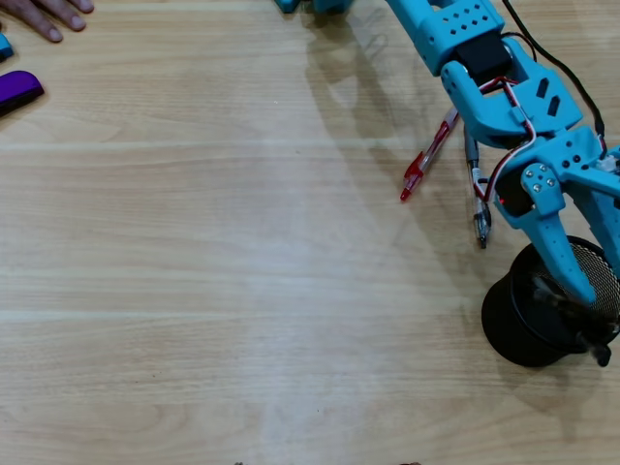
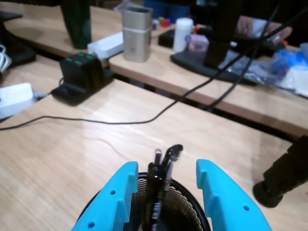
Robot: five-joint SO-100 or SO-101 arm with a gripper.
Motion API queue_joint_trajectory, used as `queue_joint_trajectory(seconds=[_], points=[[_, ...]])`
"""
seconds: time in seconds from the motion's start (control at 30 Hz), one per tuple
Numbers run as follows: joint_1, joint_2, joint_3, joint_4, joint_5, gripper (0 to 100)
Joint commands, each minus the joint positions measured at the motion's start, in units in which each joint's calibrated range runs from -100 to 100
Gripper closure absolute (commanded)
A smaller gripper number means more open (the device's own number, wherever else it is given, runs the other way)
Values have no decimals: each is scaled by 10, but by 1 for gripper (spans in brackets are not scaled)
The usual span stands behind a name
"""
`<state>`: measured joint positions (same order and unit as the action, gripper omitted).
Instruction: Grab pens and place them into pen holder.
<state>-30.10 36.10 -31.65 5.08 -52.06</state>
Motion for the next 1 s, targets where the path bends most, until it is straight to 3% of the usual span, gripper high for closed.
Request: queue_joint_trajectory(seconds=[0.0, 0.07, 0.13, 0.23, 0.3, 0.33, 0.57, 0.97], points=[[3, -39, -6, -12, 11, 86], [5, -73, 0, 54, 32, 89], [15, -135, -6, 222, 74, 90], [51, -239, -22, 600, 140, 89], [89, -261, -3, 867, 124, 85], [103, -257, 18, 949, 97, 84], [42, -242, 189, 808, -105, 82], [6, -209, 260, 758, -196, 83]])
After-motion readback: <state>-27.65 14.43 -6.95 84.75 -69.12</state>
